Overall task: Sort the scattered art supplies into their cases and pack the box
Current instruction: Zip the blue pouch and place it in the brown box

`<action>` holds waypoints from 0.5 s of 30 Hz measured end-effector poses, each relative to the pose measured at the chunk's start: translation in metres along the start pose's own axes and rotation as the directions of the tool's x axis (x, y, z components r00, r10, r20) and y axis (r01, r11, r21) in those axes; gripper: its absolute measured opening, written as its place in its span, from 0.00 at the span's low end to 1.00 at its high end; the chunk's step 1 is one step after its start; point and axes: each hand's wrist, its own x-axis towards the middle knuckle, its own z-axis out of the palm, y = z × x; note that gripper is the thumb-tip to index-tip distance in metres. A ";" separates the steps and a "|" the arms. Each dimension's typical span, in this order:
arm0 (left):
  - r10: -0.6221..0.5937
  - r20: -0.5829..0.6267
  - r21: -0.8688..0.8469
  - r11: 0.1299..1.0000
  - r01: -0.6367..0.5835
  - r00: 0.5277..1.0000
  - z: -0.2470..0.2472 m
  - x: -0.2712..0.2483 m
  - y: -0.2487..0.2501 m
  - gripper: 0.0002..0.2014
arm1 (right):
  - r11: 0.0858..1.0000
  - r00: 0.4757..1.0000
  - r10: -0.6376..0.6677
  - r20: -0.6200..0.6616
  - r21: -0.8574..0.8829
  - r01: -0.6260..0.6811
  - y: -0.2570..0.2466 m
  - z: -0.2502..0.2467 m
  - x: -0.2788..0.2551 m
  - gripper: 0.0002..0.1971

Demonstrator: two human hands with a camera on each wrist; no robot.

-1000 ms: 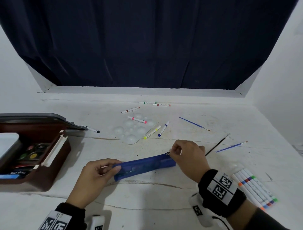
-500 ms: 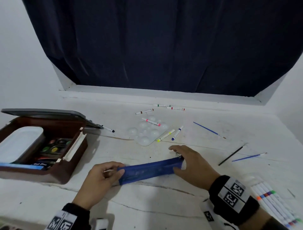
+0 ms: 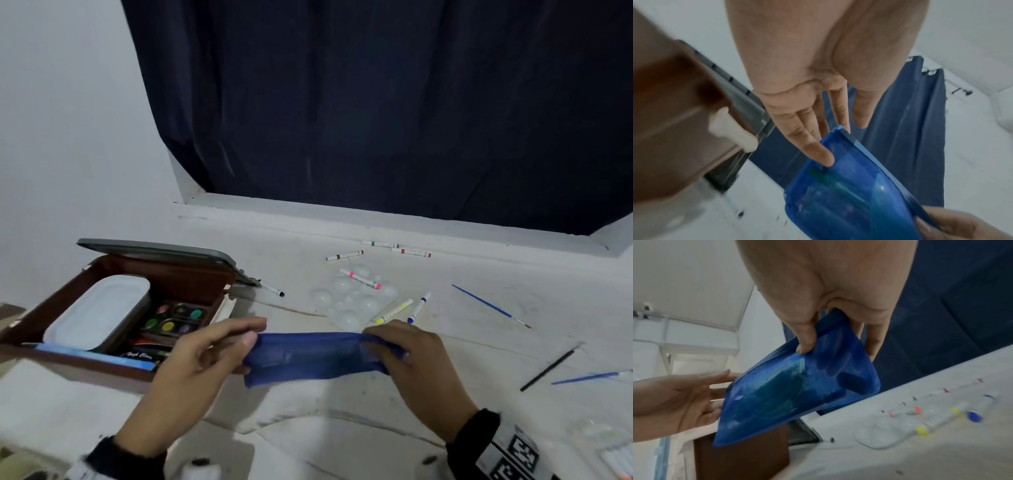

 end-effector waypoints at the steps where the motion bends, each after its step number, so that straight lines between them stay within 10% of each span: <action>1: 0.049 -0.024 0.006 0.999 -0.049 0.999 -0.012 0.002 0.009 0.11 | 1.000 1.000 -0.018 -0.023 0.007 0.018 -0.012 0.004 0.006 0.08; 9: 0.214 -0.086 0.156 0.967 -0.199 0.973 -0.139 0.028 0.012 0.12 | 0.977 0.968 -0.212 -0.135 -0.038 0.209 -0.095 0.067 0.061 0.10; 15: 0.079 0.142 0.564 0.813 -0.146 0.987 -0.253 0.046 -0.049 0.14 | 0.965 0.977 -0.196 -0.084 -0.193 0.176 -0.128 0.140 0.092 0.10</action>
